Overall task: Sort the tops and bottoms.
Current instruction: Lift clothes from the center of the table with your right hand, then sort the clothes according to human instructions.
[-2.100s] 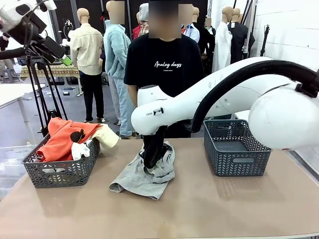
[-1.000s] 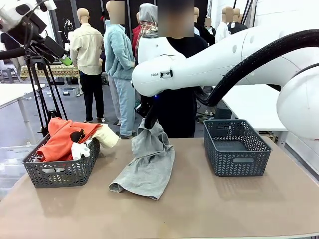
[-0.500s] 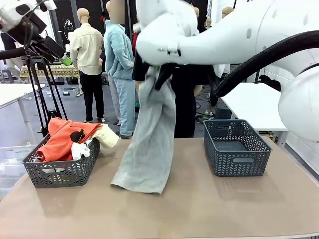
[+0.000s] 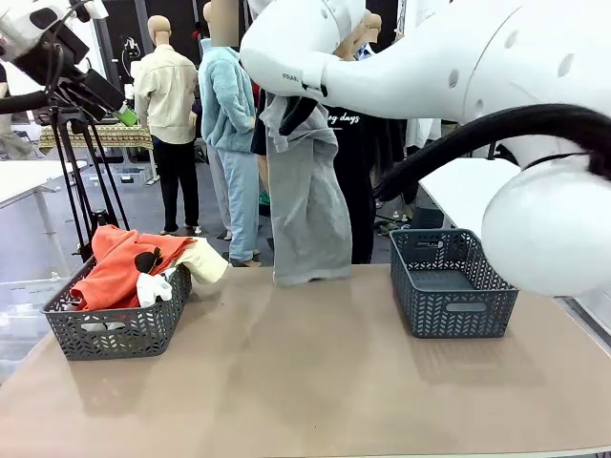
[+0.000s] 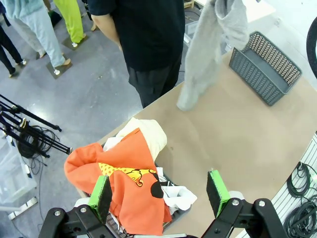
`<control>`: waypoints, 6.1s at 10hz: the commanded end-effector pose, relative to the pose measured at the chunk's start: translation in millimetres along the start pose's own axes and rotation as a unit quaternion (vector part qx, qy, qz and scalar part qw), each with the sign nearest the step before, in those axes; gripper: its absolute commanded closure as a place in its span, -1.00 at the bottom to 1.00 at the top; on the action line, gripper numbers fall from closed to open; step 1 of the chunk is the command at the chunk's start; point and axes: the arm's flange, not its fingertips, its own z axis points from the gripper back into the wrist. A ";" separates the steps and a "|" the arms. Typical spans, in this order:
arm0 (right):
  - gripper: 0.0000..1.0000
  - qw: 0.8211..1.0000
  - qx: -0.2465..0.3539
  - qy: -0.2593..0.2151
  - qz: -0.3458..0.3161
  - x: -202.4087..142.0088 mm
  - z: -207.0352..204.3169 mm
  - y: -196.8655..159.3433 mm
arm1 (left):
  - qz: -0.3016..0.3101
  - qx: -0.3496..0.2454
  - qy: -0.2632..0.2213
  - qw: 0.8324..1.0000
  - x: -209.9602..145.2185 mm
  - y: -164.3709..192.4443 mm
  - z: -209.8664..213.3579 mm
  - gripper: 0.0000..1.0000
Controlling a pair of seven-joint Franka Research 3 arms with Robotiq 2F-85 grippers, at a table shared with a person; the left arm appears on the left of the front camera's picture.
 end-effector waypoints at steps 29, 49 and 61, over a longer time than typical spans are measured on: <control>1.00 1.000 0.000 0.000 0.000 0.0 0.0 0.0 | 0.001 0.001 0.003 1.000 -0.5 0.1 1.6 -1.00; 1.00 0.998 0.039 -0.042 -0.023 13.8 -2.3 10.6 | 0.004 0.021 -0.007 1.000 -7.8 6.4 13.4 -1.00; 1.00 0.987 0.099 -0.122 -0.039 28.0 33.0 32.6 | 0.040 0.059 -0.039 0.997 -26.0 49.1 58.4 -1.00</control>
